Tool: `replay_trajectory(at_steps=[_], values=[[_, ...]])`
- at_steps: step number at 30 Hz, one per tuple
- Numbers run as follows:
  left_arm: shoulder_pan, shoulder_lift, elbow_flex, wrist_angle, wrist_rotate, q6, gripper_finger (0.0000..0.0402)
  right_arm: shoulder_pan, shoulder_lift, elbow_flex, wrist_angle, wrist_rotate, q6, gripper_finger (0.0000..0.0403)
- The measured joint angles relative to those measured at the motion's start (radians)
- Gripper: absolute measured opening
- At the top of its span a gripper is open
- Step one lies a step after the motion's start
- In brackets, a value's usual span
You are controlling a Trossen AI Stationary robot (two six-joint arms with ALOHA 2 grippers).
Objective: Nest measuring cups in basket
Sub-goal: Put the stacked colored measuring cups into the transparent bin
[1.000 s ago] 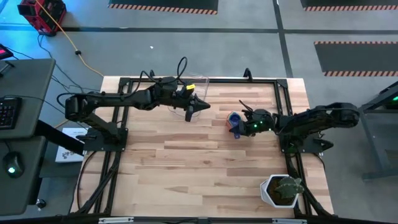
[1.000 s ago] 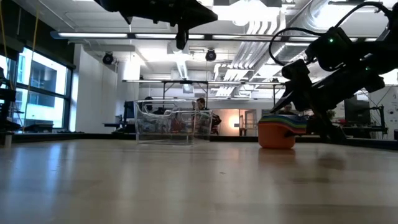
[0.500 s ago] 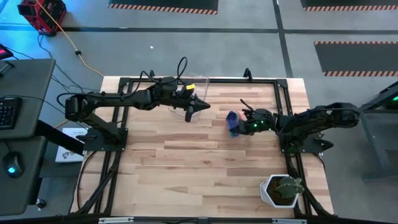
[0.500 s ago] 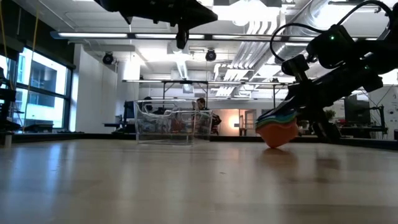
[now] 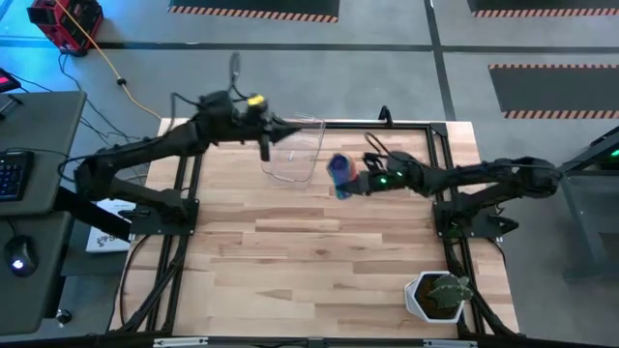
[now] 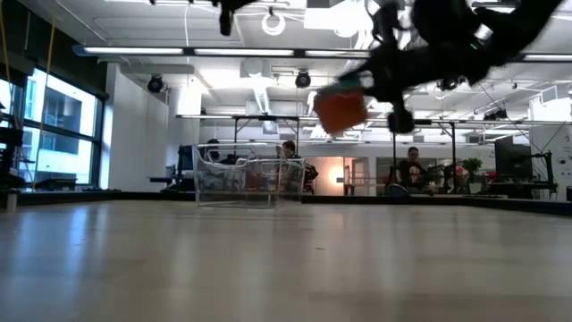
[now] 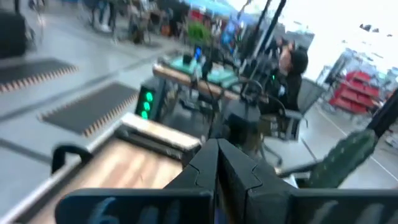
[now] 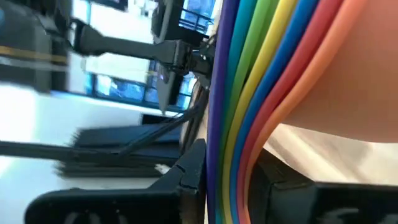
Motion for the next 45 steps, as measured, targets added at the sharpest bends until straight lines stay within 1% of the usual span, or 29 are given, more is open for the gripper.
replay_trajectory(at_steps=[2,3,6,9,12,14,16,18,21,24,27,30,33,35,39,43,45], values=[[0.013,-0.036,0.0,0.004,-0.002,0.0,0.0,0.005,0.048,0.118,-0.094,0.011,-0.091,0.0049],[0.017,-0.05,0.0,0.003,-0.002,0.0,0.0,0.004,0.082,0.171,-0.111,0.011,-0.131,0.0049],[0.017,-0.08,0.0,0.001,-0.004,0.001,0.0,-0.009,0.197,0.311,-0.096,-0.035,-0.197,0.0049],[0.007,-0.1,0.0,-0.004,0.011,0.0,0.0,-0.026,0.303,0.425,-0.098,-0.07,-0.21,0.0049],[-0.001,-0.116,0.0,-0.015,0.037,0.017,0.0,-0.042,0.379,0.517,-0.092,-0.089,-0.224,0.0049],[-0.003,-0.129,0.0,-0.02,0.079,0.035,0.0,-0.054,0.413,0.567,-0.052,-0.087,-0.22,0.0049],[-0.002,-0.145,0.0,-0.024,0.12,0.045,0.0,-0.064,0.447,0.609,0.007,-0.063,-0.201,0.0049],[0.007,-0.166,-0.001,-0.037,0.148,0.055,0.0,-0.073,0.474,0.637,0.055,-0.04,-0.178,0.0049],[0.029,-0.203,-0.001,-0.075,0.185,0.086,0.0,-0.079,0.516,0.673,0.103,0.023,-0.136,0.0049],[0.053,-0.239,-0.001,-0.131,0.192,0.097,0.0,-0.085,0.559,0.689,0.125,0.075,-0.078,0.0049],[0.075,-0.264,-0.001,-0.192,0.19,0.097,0.0,-0.084,0.603,0.691,0.147,0.133,0.022,0.0049],[0.089,-0.278,-0.001,-0.245,0.19,0.097,0.0,-0.084,0.65,0.691,0.188,0.164,0.12,0.0049],[0.095,-0.279,-0.001,-0.28,0.19,0.097,0.0,-0.084,0.694,0.695,0.247,0.165,0.201,0.0049],[0.095,-0.279,-0.002,-0.299,0.19,0.097,0.0,-0.084,0.711,0.703,0.241,0.188,0.268,0.0049],[0.095,-0.277,-0.002,-0.301,0.19,0.075,0.0,-0.078,0.746,0.717,0.232,0.275,0.409,0.0049],[0.095,-0.277,-0.002,-0.3,0.182,0.07,0.0,-0.1,0.755,0.745,0.198,0.283,0.5,0.0049],[0.095,-0.277,-0.002,-0.301,0.179,0.07,0.0,-0.116,0.757,0.753,0.167,0.305,0.527,0.0049]])
